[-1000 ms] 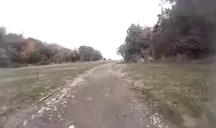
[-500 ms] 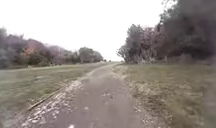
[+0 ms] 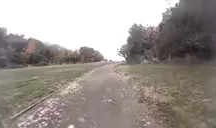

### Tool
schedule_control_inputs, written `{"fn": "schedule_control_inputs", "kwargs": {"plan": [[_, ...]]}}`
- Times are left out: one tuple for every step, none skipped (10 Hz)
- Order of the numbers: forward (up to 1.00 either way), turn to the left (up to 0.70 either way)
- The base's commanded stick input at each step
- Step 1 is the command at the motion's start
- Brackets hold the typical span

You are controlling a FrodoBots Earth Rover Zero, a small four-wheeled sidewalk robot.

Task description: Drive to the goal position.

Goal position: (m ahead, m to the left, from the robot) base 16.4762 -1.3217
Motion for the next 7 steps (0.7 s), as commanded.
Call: {"fn": "schedule_control_inputs", "kwargs": {"plan": [[0.60,0.00],[0.60,0.00],[0.60,0.00],[0.60,0.00],[0.60,0.00],[0.60,0.00],[0.60,0.00]]}}
